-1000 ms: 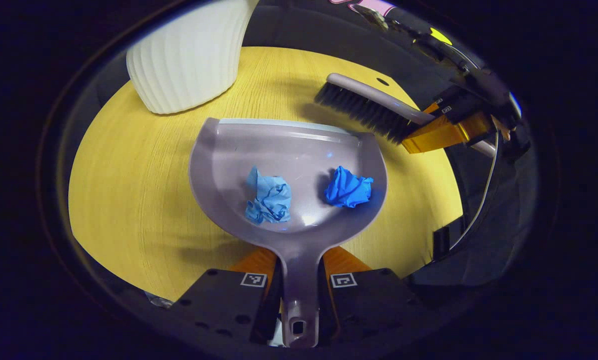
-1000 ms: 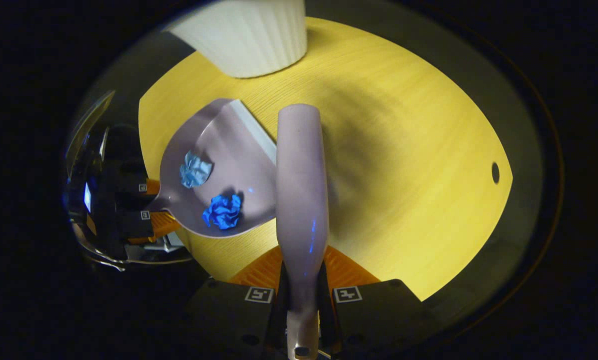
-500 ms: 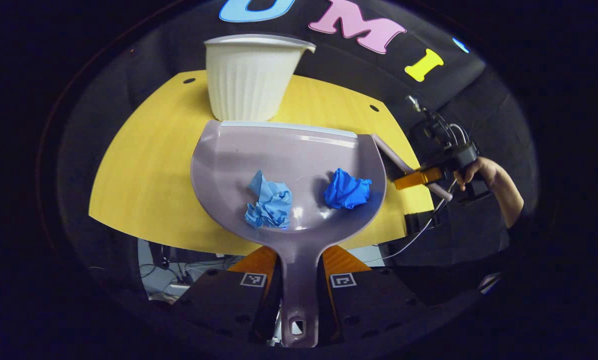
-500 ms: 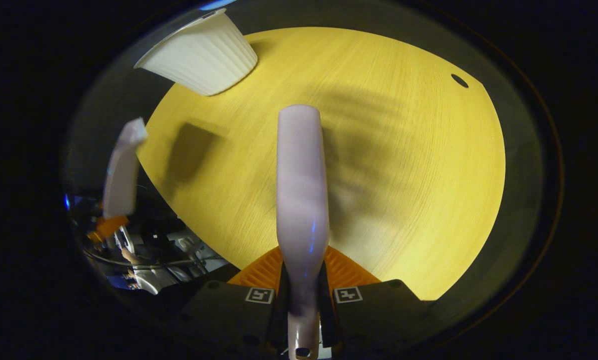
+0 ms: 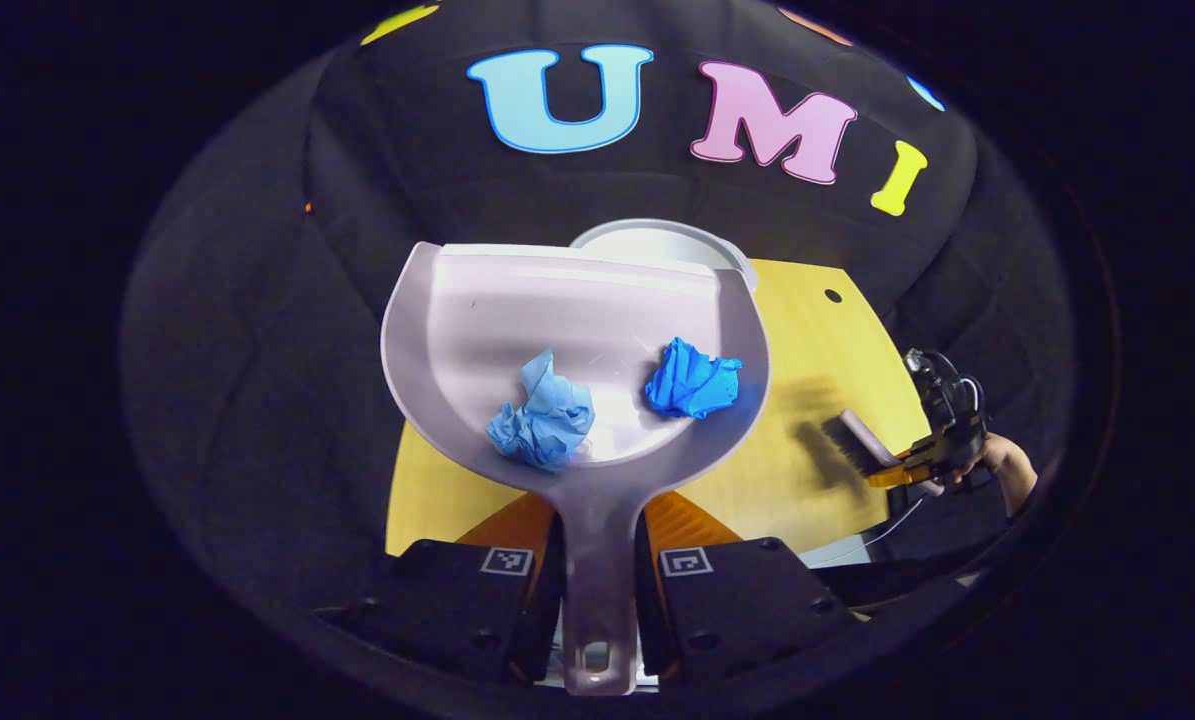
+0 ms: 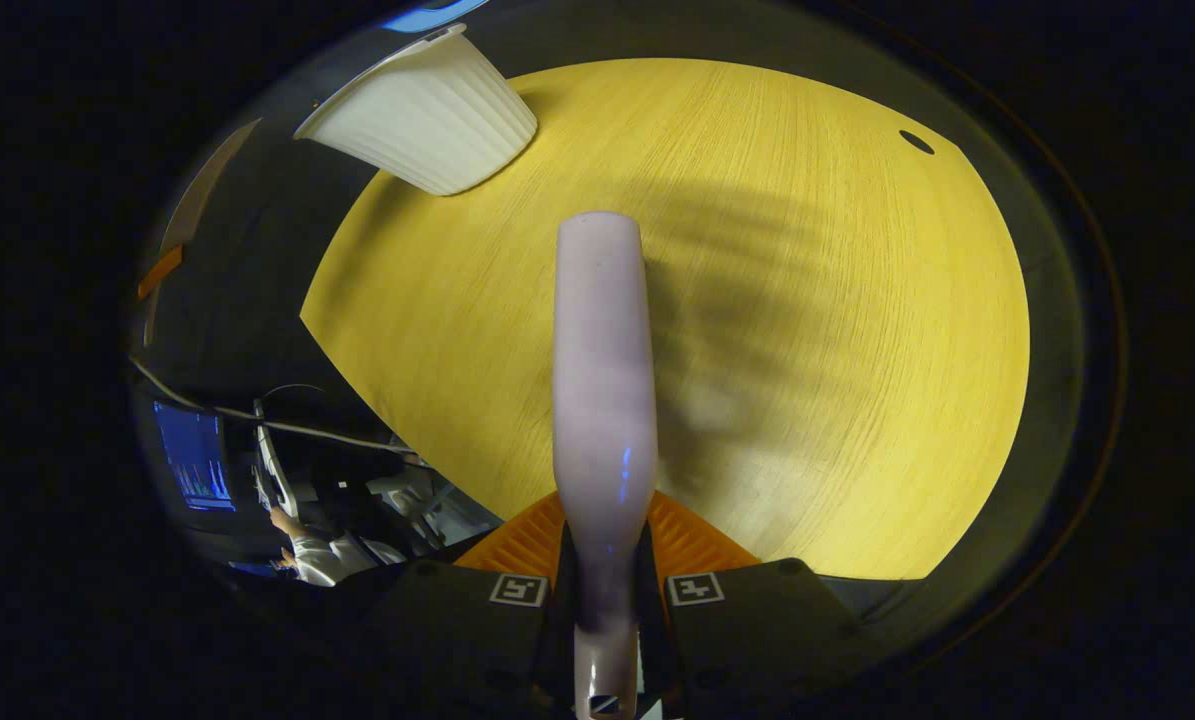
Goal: Pick up the small broom and dustpan from the desktop, sweep the trash into the dustpan with the broom, and then empty the trash into the garbage bin.
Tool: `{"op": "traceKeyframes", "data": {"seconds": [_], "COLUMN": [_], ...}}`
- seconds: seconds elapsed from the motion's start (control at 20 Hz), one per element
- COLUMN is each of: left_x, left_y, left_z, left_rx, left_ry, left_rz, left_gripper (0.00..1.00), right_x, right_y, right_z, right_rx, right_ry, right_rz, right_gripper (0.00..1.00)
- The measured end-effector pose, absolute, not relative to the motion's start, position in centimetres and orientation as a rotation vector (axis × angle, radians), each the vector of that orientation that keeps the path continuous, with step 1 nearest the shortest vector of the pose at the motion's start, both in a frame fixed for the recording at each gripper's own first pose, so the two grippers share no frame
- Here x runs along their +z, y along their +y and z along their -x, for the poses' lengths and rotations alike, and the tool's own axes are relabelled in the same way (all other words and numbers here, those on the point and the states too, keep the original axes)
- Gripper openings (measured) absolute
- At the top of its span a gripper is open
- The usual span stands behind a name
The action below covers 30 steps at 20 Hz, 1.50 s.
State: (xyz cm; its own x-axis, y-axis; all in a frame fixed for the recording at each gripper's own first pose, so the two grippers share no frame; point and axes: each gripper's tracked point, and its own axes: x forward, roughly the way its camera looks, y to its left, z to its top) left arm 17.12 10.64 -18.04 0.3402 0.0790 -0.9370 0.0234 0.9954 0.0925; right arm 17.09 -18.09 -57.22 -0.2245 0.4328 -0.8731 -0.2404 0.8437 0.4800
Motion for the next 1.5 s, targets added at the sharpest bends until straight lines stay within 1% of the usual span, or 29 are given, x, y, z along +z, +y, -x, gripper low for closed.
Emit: {"op": "traceKeyframes", "data": {"seconds": [0.05,0.15,0.3,0.45,0.55,0.6,0.75,0.85,1.0,1.1,1.2,1.35,1.45,1.5], "left_x": [-17.5,-17.6,-18.0,-18.2,-15.6,-15.3,-15.1,-15.8,-15.5,-15.3,-14.4,-13.1,-12.8,-12.9], "left_y": [11.7,13.0,13.5,14.3,12.9,12.7,12.0,12.7,12.5,12.1,11.1,8.6,5.9,4.1], "left_z": [-19.4,-23.8,-29.7,-32.2,-32.6,-32.9,-33.0,-33.0,-33.3,-33.3,-33.5,-33.1,-32.9,-32.4], "left_rx": [0.039,0.040,-0.010,-0.030,-0.051,-0.067,-0.113,-0.153,-0.138,-0.103,-0.063,-0.013,-0.034,-0.061], "left_ry": [1.229,1.270,1.333,1.399,1.449,1.459,1.464,1.440,1.400,1.325,1.210,1.063,0.927,0.894], "left_rz": [-0.173,-0.338,-0.568,-0.804,-0.997,-1.097,-1.237,-1.255,-1.273,-1.244,-1.204,-1.027,-0.856,-0.762], "left_gripper": [0.30,0.31,0.30,0.30,0.30,0.30,0.30,0.31,0.31,0.31,0.30,0.29,0.29,0.29], "right_x": [-57.4,-58.0,-57.6,-57.8,-57.7,-58.0,-58.9,-58.9,-59.2,-59.2,-59.1,-59.2,-59.0,-58.8], "right_y": [-18.5,-18.7,-17.4,-17.7,-17.8,-17.9,-17.8,-17.3,-17.3,-17.6,-18.1,-19.1,-19.7,-19.9], "right_z": [-17.0,-16.7,-16.5,-17.3,-16.7,-16.2,-16.0,-15.9,-15.8,-16.1,-16.4,-16.8,-17.4,-17.8], "right_rx": [0.635,0.637,0.649,0.624,0.606,0.596,0.568,0.561,0.550,0.537,0.524,0.497,0.475,0.460], "right_ry": [1.683,1.670,1.697,1.729,1.743,1.749,1.735,1.732,1.739,1.734,1.732,1.715,1.697,1.692], "right_rz": [-0.168,-0.174,-0.186,-0.214,-0.238,-0.258,-0.316,-0.335,-0.326,-0.339,-0.346,-0.331,-0.330,-0.332], "right_gripper": [0.29,0.29,0.29,0.29,0.29,0.30,0.29,0.29,0.29,0.29,0.29,0.29,0.29,0.29]}}
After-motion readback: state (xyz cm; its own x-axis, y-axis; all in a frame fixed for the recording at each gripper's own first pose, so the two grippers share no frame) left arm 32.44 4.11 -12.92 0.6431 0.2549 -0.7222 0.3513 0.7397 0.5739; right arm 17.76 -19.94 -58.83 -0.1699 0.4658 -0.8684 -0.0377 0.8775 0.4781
